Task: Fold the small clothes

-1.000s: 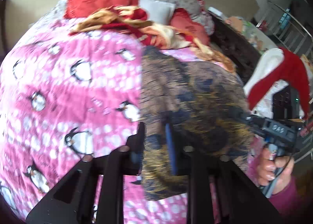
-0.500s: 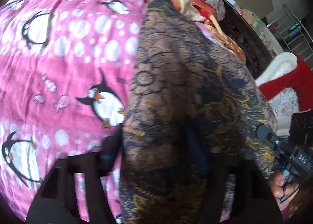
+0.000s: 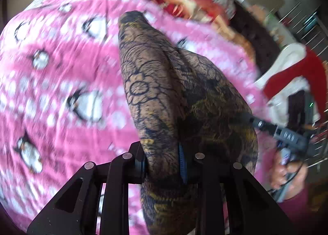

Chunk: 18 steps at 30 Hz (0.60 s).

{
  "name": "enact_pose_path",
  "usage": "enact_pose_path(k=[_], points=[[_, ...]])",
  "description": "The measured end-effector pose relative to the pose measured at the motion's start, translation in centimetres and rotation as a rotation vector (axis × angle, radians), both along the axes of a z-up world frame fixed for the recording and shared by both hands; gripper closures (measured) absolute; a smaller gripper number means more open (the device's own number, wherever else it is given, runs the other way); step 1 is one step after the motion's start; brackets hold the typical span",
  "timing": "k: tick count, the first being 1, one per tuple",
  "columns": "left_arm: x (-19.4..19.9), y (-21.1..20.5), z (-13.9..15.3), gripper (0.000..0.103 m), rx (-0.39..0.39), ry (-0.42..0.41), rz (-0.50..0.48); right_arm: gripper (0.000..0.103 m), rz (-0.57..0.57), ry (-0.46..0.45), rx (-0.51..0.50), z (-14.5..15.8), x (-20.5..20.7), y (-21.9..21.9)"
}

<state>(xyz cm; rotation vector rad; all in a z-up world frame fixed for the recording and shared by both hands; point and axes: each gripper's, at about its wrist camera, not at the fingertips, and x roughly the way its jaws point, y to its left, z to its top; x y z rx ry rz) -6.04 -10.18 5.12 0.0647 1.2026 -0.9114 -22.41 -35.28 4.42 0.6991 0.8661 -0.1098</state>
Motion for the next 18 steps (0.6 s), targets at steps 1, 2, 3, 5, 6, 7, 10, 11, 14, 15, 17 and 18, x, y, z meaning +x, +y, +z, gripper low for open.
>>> enact_pose_path(k=[1,2,3,5,6,7,10,11,14,15,17,18], points=[[-0.2,0.4,-0.6,0.071,0.035,-0.016,0.02,0.066,-0.019,0.045,-0.037,-0.6,0.1,0.2],[-0.3,0.7,-0.8,0.067,0.04,-0.029,0.031,0.063,-0.032,0.032,-0.043,-0.4,-0.2,0.3],[-0.6,1.1,-0.6,0.063,0.03,-0.043,0.04,0.063,-0.038,0.019,-0.054,0.2,-0.4,0.5],[-0.9,1.9,0.1,0.048,0.038,-0.075,0.068,0.063,-0.027,-0.021,-0.146,2.4,-1.0,1.8],[-1.1,2.3,0.4,0.041,0.041,-0.096,0.087,0.063,0.0,-0.042,-0.201,3.5,-1.1,2.9],[-1.4,2.3,0.8,0.041,0.036,-0.116,0.101,0.063,0.031,-0.052,-0.237,4.2,-1.1,3.8],[-2.0,2.0,1.8,0.041,0.062,-0.177,0.125,0.063,0.177,-0.065,-0.339,5.0,-0.8,7.7],[-2.2,2.1,2.0,0.041,0.075,-0.198,0.133,0.063,0.201,-0.052,-0.358,4.5,-0.5,8.5],[-2.5,1.6,2.0,0.041,0.087,-0.235,0.151,0.063,0.187,0.096,-0.392,0.3,0.7,9.2],[-2.8,1.5,2.0,0.041,0.091,-0.244,0.154,0.063,0.179,0.111,-0.393,-0.4,0.8,9.3],[-3.4,1.4,2.5,0.041,0.088,-0.262,0.162,0.063,0.163,0.089,-0.421,-0.3,0.2,9.6],[-3.6,1.4,2.7,0.041,0.087,-0.27,0.165,0.063,0.159,0.085,-0.427,0.4,0.0,9.7]])
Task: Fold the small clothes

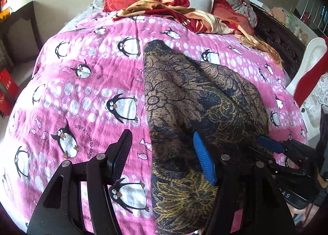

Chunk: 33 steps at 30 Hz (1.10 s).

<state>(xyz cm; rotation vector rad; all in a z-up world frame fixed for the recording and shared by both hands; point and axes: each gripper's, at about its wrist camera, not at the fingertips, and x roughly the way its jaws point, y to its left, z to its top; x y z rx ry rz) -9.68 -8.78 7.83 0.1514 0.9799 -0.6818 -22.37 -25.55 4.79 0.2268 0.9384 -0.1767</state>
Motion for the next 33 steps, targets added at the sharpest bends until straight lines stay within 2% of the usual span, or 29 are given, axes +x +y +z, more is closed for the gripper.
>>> enact_pose_path(k=[2,4,7,11,20,33], points=[[-0.3,-0.3,0.5,0.041,0.006,-0.015,0.01,0.054,-0.014,-0.028,0.004,1.4,-0.6,0.1],[-0.6,-0.2,0.9,0.041,0.008,-0.035,0.023,0.051,-0.041,-0.068,-0.008,2.8,-1.1,0.3],[-1.1,-0.1,1.6,0.041,0.011,-0.07,0.037,0.034,-0.091,-0.106,-0.041,4.6,-1.4,1.0],[-1.9,0.0,2.2,0.041,0.023,-0.09,0.027,0.029,-0.13,-0.124,-0.08,6.0,-1.9,2.1],[-2.9,0.9,3.2,0.041,0.007,-0.122,0.038,0.02,-0.173,-0.13,-0.08,6.7,-2.0,2.5],[-2.9,0.9,3.0,0.041,0.01,-0.115,0.035,0.019,-0.185,-0.109,-0.076,6.1,-1.7,2.4]])
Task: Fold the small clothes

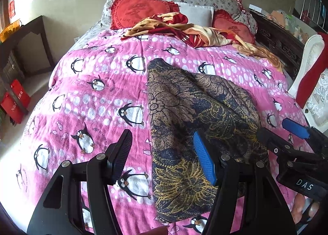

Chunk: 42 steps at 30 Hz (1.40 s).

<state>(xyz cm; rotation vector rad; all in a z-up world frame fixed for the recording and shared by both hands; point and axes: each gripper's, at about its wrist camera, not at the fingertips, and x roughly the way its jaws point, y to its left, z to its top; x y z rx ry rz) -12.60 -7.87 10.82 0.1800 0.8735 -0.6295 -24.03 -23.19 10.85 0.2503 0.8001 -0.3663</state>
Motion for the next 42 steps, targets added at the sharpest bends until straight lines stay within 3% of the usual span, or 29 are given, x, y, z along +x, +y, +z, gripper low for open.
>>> enact_pose_path(k=[10,13,42], points=[[0.3,-0.2,-0.5,0.04,0.005,0.009,-0.008,0.019,-0.003,0.016,0.021,-0.6,0.4,-0.2],[0.3,-0.3,-0.5,0.028,-0.005,0.012,-0.012,0.018,-0.006,0.023,0.022,-0.8,0.5,-0.2],[1.8,-0.2,-2.2,0.028,0.009,0.045,0.015,0.018,-0.004,0.068,0.058,-2.4,1.5,-0.8]])
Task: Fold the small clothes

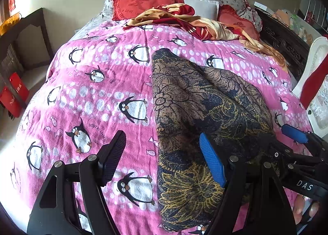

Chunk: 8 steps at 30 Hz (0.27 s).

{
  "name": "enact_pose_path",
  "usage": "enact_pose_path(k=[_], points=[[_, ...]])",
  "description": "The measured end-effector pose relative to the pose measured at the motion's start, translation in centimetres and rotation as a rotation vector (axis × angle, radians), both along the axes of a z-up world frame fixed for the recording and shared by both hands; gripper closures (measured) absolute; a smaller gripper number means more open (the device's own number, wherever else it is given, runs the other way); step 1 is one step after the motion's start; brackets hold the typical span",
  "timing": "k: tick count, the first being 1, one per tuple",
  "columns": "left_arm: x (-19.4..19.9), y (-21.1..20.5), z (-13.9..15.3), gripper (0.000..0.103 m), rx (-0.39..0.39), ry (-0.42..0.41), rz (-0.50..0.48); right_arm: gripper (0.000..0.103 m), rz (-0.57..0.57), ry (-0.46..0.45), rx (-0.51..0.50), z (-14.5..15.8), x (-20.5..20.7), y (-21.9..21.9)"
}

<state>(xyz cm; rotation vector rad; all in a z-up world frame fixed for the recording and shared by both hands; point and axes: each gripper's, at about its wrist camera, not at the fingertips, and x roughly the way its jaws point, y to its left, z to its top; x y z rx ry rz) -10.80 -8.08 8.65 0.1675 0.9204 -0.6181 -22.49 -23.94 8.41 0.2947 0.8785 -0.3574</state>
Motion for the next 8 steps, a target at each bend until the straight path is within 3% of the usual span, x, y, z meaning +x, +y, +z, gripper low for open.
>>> enact_pose_path(k=[5,8], points=[[0.1,0.2,0.1,0.028,0.001,-0.05,-0.002,0.018,-0.004,0.004,0.007,-0.3,0.1,-0.4],[0.9,0.4,-0.2,0.028,-0.007,-0.024,0.001,0.019,-0.006,0.0,0.017,-0.4,0.0,-1.1]])
